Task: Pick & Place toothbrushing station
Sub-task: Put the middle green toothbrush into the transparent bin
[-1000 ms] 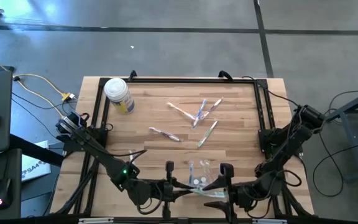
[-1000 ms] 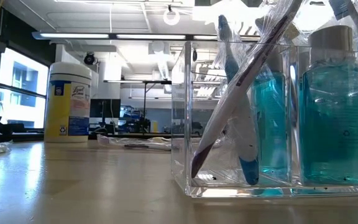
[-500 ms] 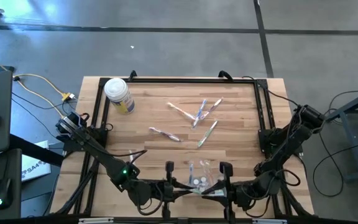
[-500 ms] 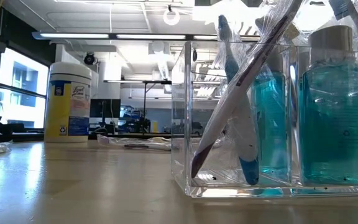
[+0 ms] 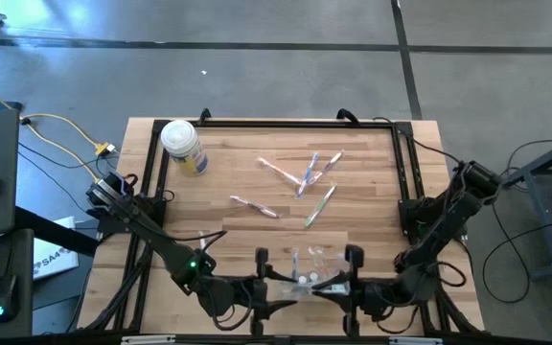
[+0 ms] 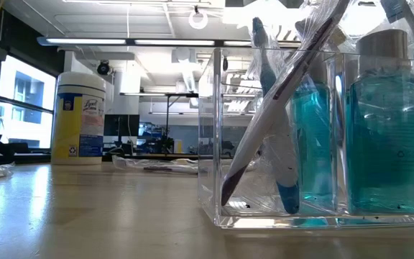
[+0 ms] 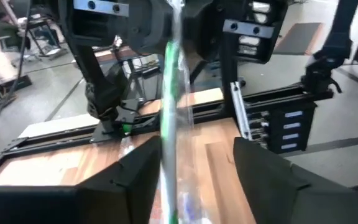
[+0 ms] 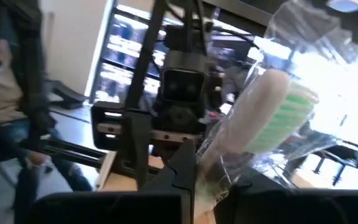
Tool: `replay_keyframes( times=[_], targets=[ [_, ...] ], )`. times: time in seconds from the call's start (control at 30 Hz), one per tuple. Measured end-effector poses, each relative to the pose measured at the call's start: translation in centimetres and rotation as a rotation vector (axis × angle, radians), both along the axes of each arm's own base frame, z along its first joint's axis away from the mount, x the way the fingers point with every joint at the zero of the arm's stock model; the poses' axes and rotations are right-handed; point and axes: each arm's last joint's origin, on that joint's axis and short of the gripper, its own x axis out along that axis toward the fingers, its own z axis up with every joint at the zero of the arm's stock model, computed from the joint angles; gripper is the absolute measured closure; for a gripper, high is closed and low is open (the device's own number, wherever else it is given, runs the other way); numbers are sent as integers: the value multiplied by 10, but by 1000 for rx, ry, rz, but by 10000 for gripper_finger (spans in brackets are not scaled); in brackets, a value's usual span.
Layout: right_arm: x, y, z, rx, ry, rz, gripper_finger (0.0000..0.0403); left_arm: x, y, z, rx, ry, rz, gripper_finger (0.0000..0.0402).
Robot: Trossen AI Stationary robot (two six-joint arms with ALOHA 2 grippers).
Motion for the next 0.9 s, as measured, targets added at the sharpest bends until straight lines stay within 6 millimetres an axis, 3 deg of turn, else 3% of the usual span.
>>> replay_keyframes(
  times=[0.3,0.53,0.73,0.9],
  targets=[
    [-48,4,15,120,94,-182,389,-6,2,3,4,14,48,182],
    [-86,8,17,327,160,-69,389,-24,16,10,-98,105,141,181],
    [-96,6,4,476,283,37,389,-42,31,8,-168,226,231,181],
    [-86,-5,-13,554,436,28,389,-52,40,1,-224,319,304,181]
  ],
)
